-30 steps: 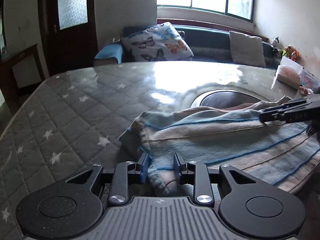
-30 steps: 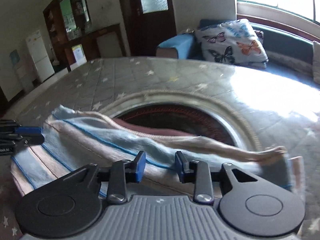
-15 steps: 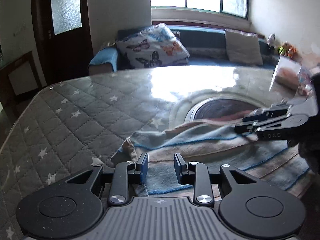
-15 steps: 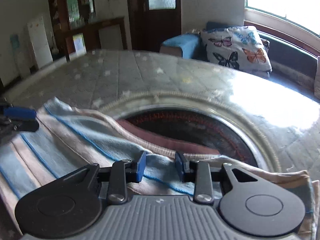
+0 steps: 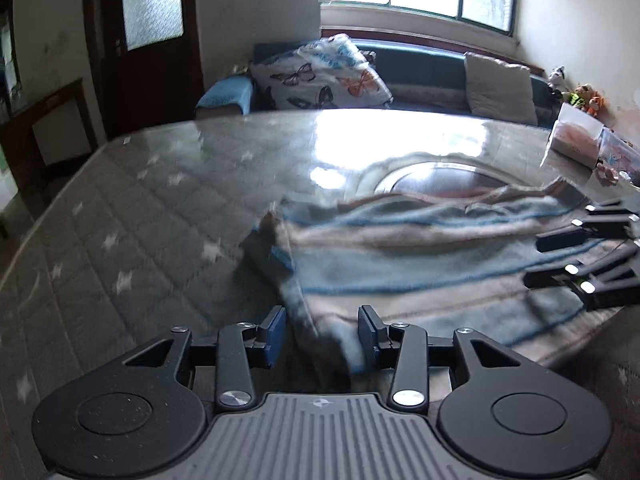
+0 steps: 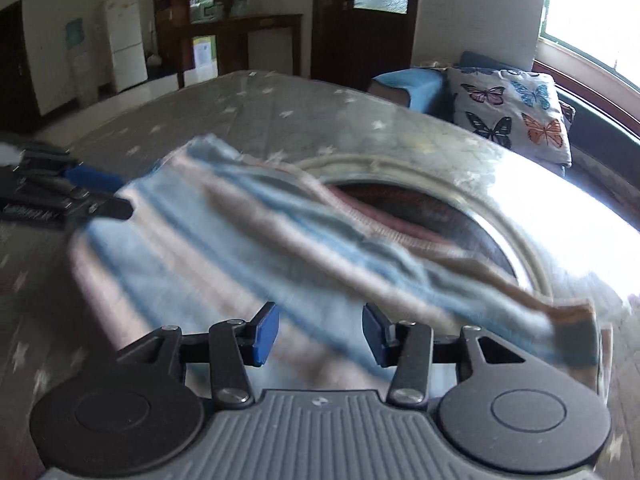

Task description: Fold clothes

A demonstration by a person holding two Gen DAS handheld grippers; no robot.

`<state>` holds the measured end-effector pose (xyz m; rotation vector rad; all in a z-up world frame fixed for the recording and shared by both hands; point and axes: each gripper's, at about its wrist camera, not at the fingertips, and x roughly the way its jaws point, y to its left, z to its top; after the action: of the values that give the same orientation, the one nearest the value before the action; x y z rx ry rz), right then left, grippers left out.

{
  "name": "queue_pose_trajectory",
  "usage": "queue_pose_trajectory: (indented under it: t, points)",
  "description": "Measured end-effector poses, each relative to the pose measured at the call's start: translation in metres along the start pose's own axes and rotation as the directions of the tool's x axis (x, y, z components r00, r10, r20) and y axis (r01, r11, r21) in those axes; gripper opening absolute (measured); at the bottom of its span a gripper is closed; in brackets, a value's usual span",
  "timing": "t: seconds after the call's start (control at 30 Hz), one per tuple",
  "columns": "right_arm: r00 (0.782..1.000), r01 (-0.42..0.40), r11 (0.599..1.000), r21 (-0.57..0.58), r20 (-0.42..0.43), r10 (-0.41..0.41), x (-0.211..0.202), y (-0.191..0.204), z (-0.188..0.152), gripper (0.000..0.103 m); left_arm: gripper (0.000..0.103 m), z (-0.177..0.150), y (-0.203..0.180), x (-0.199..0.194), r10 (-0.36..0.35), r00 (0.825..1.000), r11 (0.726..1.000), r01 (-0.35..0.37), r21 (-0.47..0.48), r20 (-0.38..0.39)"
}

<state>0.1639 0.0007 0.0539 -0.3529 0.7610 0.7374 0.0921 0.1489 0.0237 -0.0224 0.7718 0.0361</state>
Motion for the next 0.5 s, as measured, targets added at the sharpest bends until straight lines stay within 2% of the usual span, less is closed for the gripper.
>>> queue_pose_trajectory:
  t: [0.13, 0.27, 0.33, 0.5]
  points:
    - [1.000, 0.000, 1.000, -0.009, -0.020, 0.000, -0.012, 0.011, -0.023, 0.048, 0.044, -0.009, 0.002, 0.000, 0.008, 1.000, 1.000, -0.009, -0.027, -0.021]
    - [1.000, 0.026, 0.998, 0.052, 0.001, -0.026, -0.038, -0.002, -0.036, 0.050, 0.043, -0.009, 0.002, -0.006, 0.011, 1.000, 0.998, -0.011, -0.057, -0.012]
    - [0.997, 0.069, 0.994, 0.088, 0.025, -0.072, -0.051, -0.014, -0.043, 0.051, 0.043, -0.010, 0.002, -0.007, 0.012, 1.000, 0.998, -0.013, -0.069, -0.015]
    - [0.979, 0.195, 0.958, 0.209, 0.018, -0.203, -0.070, -0.054, -0.066, 0.051, 0.043, -0.015, 0.002, -0.002, 0.009, 0.999, 0.996, -0.012, -0.088, -0.034]
